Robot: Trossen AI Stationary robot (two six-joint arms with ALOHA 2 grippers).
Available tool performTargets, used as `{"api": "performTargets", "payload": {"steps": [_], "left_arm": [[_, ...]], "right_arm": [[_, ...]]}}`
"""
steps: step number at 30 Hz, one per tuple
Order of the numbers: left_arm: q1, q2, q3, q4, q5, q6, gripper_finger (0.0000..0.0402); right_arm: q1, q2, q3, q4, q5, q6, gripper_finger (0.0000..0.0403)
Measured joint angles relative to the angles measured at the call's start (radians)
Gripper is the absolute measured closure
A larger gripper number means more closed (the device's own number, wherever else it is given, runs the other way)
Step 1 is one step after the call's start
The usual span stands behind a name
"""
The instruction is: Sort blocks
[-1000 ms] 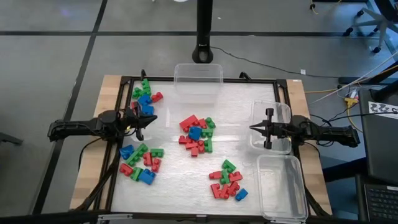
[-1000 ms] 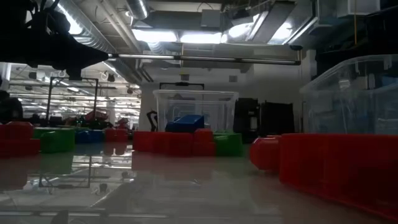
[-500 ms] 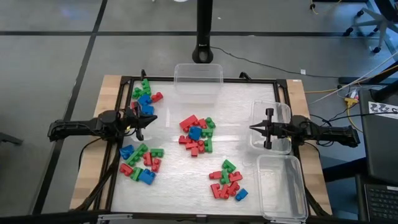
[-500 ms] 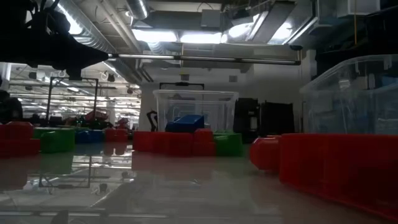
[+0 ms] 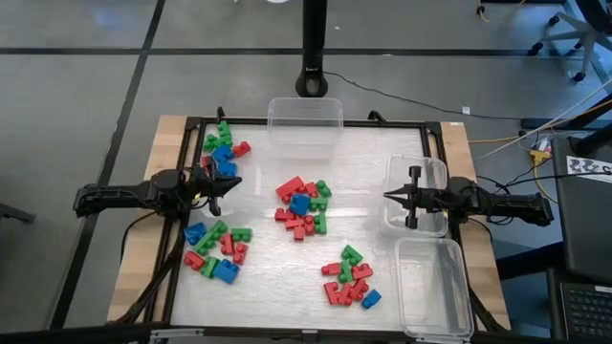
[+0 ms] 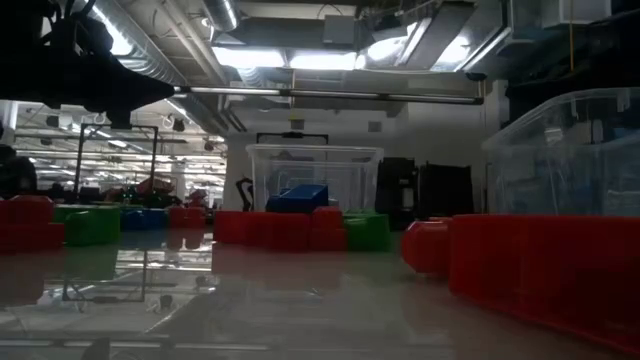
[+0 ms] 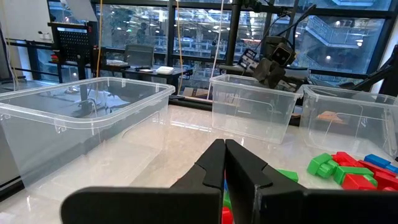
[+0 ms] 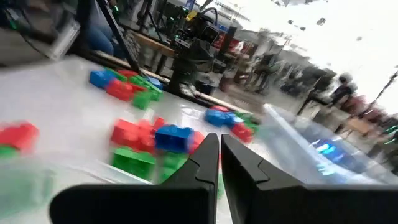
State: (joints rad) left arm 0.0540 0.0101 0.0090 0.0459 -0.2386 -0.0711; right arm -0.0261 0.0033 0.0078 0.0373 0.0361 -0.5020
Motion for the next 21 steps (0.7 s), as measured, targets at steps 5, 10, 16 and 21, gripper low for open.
{"api": "performTargets", "payload": {"steps": [5, 10, 16, 21], "left_arm": [[0.000, 0.000, 0.000, 0.000, 0.000, 0.000, 0.0400], [0.000, 0.000, 0.000, 0.000, 0.000, 0.000, 0.0400], [0.000, 0.000, 0.000, 0.000, 0.000, 0.000, 0.0400], [0.000, 0.000, 0.000, 0.009, -0.016, 0.000, 0.0400]], "right_arm": [[0.000, -0.001, 0.010, 0.020, 0.097, -0.185, 0.0382], [0.000, -0.001, 0.012, 0.025, 0.104, -0.190, 0.0382], [0.000, -0.001, 0.014, 0.008, 0.104, -0.183, 0.0382], [0.000, -0.001, 0.016, 0.019, 0.073, -0.161, 0.0382]]}}
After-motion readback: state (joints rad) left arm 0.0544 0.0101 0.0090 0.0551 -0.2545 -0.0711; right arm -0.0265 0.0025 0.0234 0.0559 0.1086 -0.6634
